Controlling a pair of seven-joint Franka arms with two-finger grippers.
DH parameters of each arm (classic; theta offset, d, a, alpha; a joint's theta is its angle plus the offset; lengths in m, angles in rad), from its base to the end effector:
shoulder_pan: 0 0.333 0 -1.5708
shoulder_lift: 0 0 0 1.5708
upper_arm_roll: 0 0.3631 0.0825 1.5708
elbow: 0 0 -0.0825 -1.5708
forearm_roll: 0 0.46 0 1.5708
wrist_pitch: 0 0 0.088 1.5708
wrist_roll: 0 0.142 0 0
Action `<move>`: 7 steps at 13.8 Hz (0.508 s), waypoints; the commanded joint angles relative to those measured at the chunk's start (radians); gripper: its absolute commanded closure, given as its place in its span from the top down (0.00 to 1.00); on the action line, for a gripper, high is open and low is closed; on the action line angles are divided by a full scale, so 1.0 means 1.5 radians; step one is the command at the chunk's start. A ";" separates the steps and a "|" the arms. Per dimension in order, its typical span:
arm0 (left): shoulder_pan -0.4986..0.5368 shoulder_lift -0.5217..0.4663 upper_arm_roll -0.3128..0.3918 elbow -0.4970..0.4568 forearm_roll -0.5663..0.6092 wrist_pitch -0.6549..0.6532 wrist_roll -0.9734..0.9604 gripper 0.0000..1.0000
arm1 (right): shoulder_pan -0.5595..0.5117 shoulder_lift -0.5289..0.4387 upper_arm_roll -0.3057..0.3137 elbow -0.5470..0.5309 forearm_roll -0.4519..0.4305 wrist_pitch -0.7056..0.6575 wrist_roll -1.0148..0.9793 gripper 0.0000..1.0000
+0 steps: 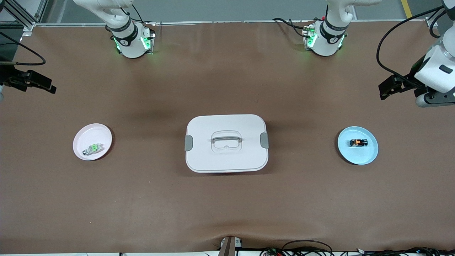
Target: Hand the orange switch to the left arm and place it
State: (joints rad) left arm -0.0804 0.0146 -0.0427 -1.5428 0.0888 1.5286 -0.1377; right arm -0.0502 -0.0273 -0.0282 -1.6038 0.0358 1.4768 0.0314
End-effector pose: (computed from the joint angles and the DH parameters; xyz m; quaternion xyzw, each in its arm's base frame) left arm 0.6273 -0.0644 0.6396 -0.9989 -0.0085 0.0085 0.0456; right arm 0.6050 -0.0424 0.6281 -0.9971 0.0540 0.0494 0.0194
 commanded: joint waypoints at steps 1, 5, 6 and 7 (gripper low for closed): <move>-0.002 -0.041 0.010 -0.040 -0.021 0.003 0.029 1.00 | -0.005 0.008 0.006 0.018 -0.009 -0.009 -0.006 1.00; 0.022 -0.096 0.009 -0.078 -0.062 -0.001 0.063 1.00 | -0.005 0.008 0.006 0.022 -0.009 -0.008 -0.001 1.00; 0.025 -0.104 0.009 -0.085 -0.062 -0.002 0.068 1.00 | -0.005 0.008 0.006 0.023 -0.009 -0.008 -0.001 1.00; 0.025 -0.108 0.008 -0.085 -0.062 -0.006 0.068 1.00 | -0.005 0.008 0.006 0.023 -0.009 -0.008 -0.001 1.00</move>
State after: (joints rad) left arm -0.0522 -0.0970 -0.0346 -1.6286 0.0160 1.5261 -0.0622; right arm -0.0502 -0.0273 -0.0283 -1.5977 0.0358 1.4769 0.0315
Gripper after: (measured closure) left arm 0.000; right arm 0.000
